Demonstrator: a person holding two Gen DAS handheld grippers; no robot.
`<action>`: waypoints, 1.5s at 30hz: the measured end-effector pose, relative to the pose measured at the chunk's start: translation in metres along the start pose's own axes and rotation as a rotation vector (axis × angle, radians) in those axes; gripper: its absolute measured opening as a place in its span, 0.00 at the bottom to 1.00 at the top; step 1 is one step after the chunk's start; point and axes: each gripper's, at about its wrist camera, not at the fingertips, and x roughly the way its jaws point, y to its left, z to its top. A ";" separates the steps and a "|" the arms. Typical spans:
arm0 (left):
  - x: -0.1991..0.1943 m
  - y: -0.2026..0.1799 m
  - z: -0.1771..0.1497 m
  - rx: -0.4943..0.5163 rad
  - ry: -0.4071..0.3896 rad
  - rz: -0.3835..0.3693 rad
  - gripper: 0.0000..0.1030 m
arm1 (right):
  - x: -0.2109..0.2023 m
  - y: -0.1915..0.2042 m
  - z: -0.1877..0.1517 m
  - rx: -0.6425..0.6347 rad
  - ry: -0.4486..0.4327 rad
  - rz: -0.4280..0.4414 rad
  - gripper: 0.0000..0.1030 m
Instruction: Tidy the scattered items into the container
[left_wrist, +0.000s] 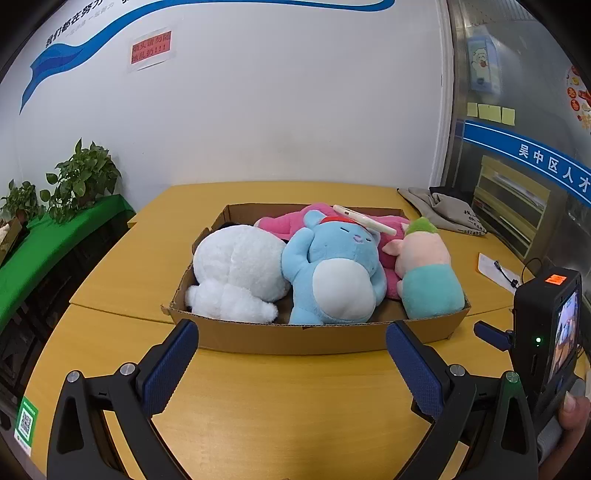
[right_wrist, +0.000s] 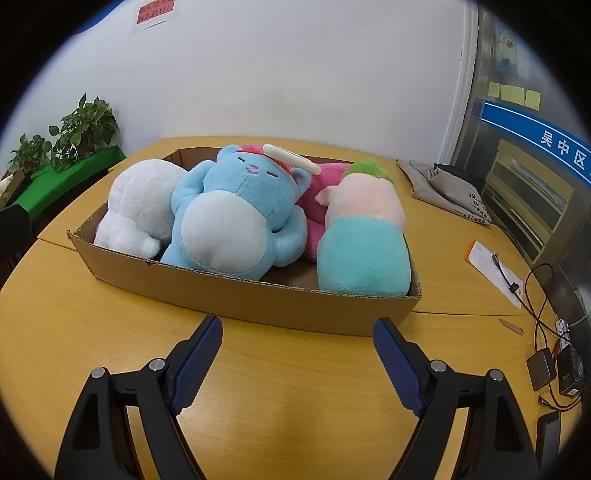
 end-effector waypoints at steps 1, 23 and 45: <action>0.000 -0.001 0.000 0.001 0.000 0.002 1.00 | 0.001 0.000 0.000 0.000 0.002 -0.002 0.81; 0.014 -0.017 0.001 0.050 0.013 0.024 1.00 | 0.008 -0.014 -0.001 0.018 0.005 -0.009 0.81; 0.094 0.089 -0.049 0.069 0.188 -0.129 1.00 | 0.043 -0.061 -0.015 0.020 0.070 0.105 0.81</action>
